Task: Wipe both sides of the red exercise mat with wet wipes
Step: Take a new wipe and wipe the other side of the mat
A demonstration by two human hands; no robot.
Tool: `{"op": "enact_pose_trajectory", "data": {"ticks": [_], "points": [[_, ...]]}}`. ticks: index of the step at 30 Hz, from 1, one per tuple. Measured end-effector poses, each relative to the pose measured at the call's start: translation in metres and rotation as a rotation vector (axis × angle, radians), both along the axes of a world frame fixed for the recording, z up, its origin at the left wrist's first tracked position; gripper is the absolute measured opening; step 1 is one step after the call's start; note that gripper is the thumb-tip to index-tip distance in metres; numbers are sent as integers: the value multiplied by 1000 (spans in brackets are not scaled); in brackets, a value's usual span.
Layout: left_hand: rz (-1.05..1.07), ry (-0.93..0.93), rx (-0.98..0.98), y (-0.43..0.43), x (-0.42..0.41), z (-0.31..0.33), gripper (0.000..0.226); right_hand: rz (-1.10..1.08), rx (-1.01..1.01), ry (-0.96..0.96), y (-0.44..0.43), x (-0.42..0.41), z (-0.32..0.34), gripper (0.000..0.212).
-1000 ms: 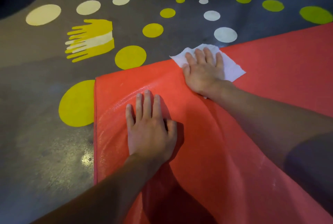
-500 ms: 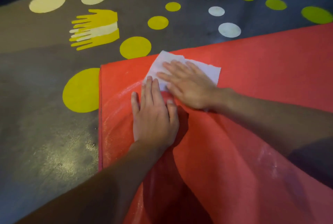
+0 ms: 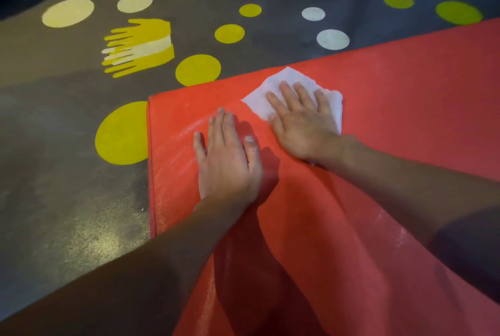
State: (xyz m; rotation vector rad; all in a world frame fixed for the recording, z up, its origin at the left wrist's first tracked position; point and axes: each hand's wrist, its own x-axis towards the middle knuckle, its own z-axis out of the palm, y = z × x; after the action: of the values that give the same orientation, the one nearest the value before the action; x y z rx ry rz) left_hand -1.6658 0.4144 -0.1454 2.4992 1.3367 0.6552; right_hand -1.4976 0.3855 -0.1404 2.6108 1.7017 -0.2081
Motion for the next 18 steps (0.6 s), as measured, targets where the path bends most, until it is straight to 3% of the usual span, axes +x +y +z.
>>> {"op": "enact_pose_trajectory", "data": {"ticks": [3, 5, 8, 10, 13, 15, 16, 18], "points": [[-11, -1, -12, 0, -1, 2, 69, 283, 33, 11, -28, -48, -1, 66], [-10, -5, -9, 0, -2, 1, 68, 366, 26, 48, -37, -34, 4, 71], [-6, 7, -8, 0, -1, -1, 67, 76, 13, 41, -29, 7, 6, 59], [-5, 10, -2, 0, -1, -1, 66, -28, 11, 24, -30, -8, 3, 57], [-25, 18, -17, 2, -3, 0, 66, 227, 42, -7, -59, -54, -1, 61], [-36, 26, -14, 1, -5, 0, 65, 364, 10, 13, -73, -42, 2, 62], [-39, 29, -15, 1, -5, 0, 65, 347, 2, 2, -72, -24, 3, 63], [-38, 37, -21, 0, -4, 1, 65, 116, 6, 19, -67, 3, 8, 63]]}}
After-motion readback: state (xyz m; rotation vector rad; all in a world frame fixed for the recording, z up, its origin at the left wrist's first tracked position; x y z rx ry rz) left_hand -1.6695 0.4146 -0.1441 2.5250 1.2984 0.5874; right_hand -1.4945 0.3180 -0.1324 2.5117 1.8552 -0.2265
